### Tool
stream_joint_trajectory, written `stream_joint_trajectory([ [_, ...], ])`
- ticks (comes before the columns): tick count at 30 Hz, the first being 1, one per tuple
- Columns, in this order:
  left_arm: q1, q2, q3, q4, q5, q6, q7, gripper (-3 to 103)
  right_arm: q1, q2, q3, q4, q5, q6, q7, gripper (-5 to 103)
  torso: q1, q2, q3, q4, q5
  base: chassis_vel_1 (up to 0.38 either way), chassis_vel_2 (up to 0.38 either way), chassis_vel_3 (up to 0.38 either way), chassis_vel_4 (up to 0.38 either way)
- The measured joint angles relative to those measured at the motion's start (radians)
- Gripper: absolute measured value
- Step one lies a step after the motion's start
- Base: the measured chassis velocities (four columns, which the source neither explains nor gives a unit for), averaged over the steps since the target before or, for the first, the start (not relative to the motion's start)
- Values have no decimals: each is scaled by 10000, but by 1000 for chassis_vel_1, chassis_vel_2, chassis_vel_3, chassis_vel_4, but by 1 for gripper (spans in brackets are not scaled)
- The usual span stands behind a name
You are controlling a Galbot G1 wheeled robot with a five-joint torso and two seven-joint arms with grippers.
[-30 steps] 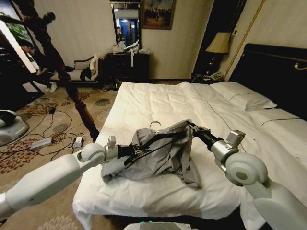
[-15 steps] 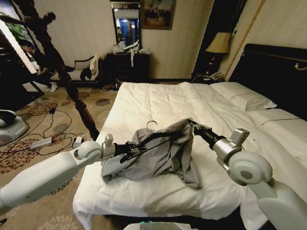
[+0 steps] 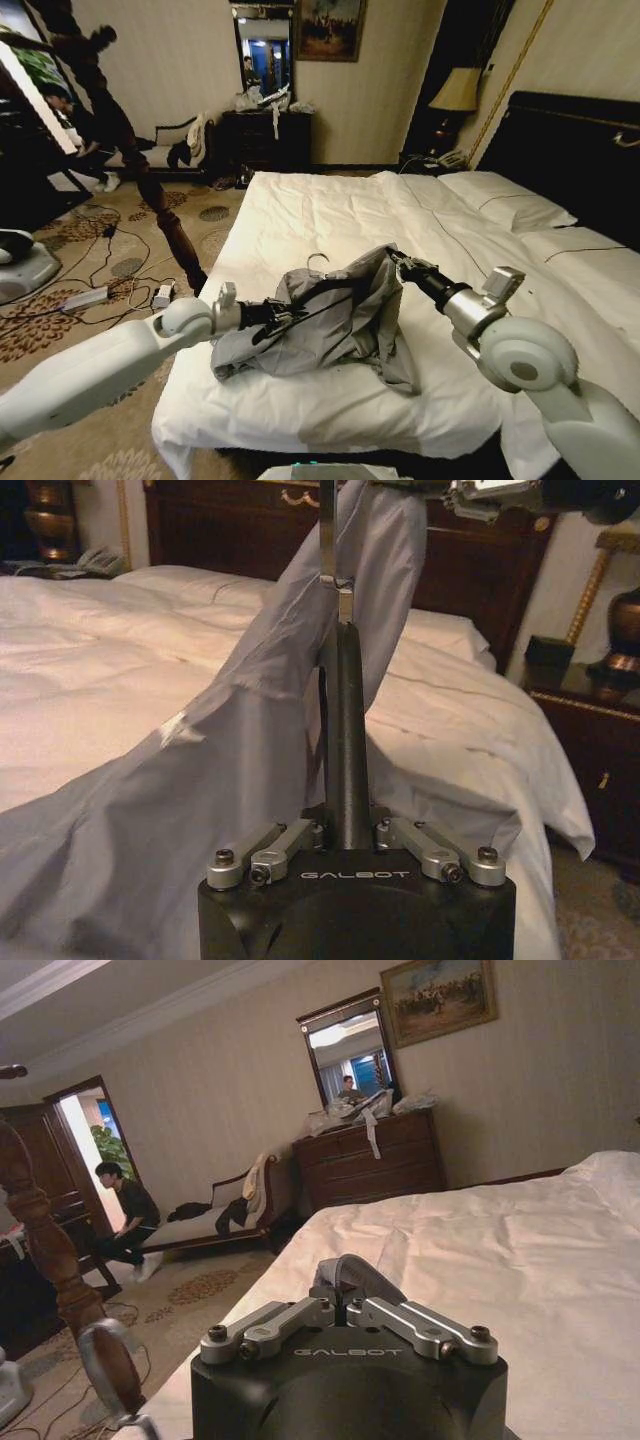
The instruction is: Pick up the clothes from the bed and hang them on the clothes hanger.
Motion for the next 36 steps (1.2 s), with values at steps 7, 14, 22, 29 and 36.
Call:
stream_joint_trajectory([
  [7,-494,-497,656,297,-89,61,-157,16,-46,-118,341,398,624,-42,208,0,0,0,1,3,-4,0,0,0,0],
  [14,-1050,-1452,1316,749,-439,77,-634,16,-116,-81,402,735,1426,-123,566,0,1,0,1,0,-1,0,0,0,0],
  [22,-943,-2781,1104,1276,-797,-10,-1329,16,-696,136,452,776,1575,-227,633,0,1,0,2,0,0,0,0,0,0],
  [29,-973,-3528,1105,1685,-776,-20,-1432,16,-1151,339,421,774,1642,-372,613,0,0,0,2,-1,-1,0,0,0,0],
  [36,-995,-4156,967,2330,-781,-41,-1568,16,-1651,530,590,766,1906,-445,604,0,0,0,1,3,-2,0,0,0,0],
])
